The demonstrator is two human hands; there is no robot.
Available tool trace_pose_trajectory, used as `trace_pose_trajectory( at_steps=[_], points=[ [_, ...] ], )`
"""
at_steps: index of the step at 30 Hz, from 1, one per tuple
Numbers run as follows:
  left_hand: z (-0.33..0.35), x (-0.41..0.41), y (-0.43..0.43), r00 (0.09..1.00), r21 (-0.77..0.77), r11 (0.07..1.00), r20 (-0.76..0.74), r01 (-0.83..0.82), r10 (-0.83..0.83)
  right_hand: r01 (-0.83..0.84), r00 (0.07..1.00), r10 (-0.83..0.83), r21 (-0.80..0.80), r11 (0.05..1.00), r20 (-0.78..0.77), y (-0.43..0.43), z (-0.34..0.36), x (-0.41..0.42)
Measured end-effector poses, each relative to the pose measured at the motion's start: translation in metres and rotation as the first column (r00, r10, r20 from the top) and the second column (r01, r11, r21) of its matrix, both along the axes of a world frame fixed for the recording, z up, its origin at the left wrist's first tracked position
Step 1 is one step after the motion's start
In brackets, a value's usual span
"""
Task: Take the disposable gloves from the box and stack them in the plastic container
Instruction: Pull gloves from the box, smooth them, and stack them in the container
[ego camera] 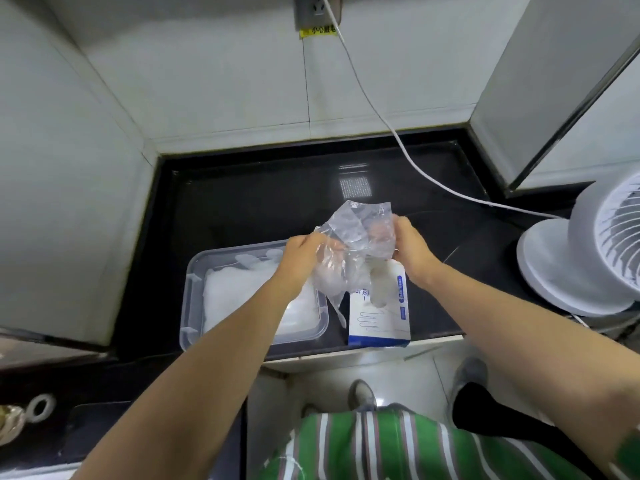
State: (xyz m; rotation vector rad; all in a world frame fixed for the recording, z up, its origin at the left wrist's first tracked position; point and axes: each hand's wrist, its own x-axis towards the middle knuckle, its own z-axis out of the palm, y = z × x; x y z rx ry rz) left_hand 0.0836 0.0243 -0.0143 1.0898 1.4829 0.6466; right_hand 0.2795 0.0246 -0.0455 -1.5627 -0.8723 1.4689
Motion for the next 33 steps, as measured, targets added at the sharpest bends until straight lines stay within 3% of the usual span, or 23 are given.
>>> trace_pose_trajectory(
  at_steps=[2,4,8,12,17,20,22,25,29,31,33],
  points=[
    [0.004,-0.011,-0.002,0.999,-0.017,1.000,-0.039,0.018,-0.018,-0.142,0.966,0.141,0.012,0.990,-0.219,0.003,0.013,-0.006],
    [0.007,-0.024,-0.004,1.000,-0.017,1.000,-0.010,0.022,-0.022,-0.272,0.923,0.275,0.050,0.961,-0.268,0.002,0.022,-0.016],
    [0.011,-0.054,-0.010,0.997,0.020,0.997,0.009,0.078,-0.078,-0.397,0.917,0.397,0.128,0.909,0.026,0.001,0.028,-0.046],
    [0.007,-0.088,-0.016,0.998,0.030,0.998,0.048,0.048,-0.050,-0.335,0.942,0.326,0.132,0.933,0.084,0.003,0.027,-0.070],
    [0.005,-0.117,-0.028,0.977,-0.051,0.995,-0.190,0.085,-0.093,-0.370,0.923,0.349,0.125,0.921,0.163,0.005,0.032,-0.101],
    [0.008,-0.123,-0.026,0.929,0.221,0.975,-0.353,-0.031,0.110,-0.395,0.918,0.376,0.196,0.897,0.129,0.006,0.039,-0.114],
    [0.007,-0.129,-0.024,0.798,0.453,0.890,-0.553,0.045,0.241,-0.447,0.890,0.397,0.248,0.860,0.227,0.005,0.037,-0.119],
    [0.000,-0.137,-0.031,0.548,0.522,0.774,-0.789,0.358,0.278,-0.605,0.733,0.379,0.285,0.744,0.565,0.001,0.022,-0.122],
    [-0.023,-0.138,-0.043,0.282,0.209,0.766,-0.959,0.608,0.038,-0.845,0.351,0.343,0.137,0.517,0.871,-0.007,-0.001,-0.125],
    [-0.035,-0.137,-0.047,0.214,0.087,0.763,-0.974,0.641,-0.069,-0.909,0.127,0.313,-0.017,0.417,0.941,-0.013,-0.007,-0.135],
    [-0.047,-0.136,-0.049,0.234,0.024,0.794,-0.961,0.608,-0.150,-0.909,-0.041,0.297,-0.159,0.386,0.954,-0.018,-0.009,-0.145]
  ],
)
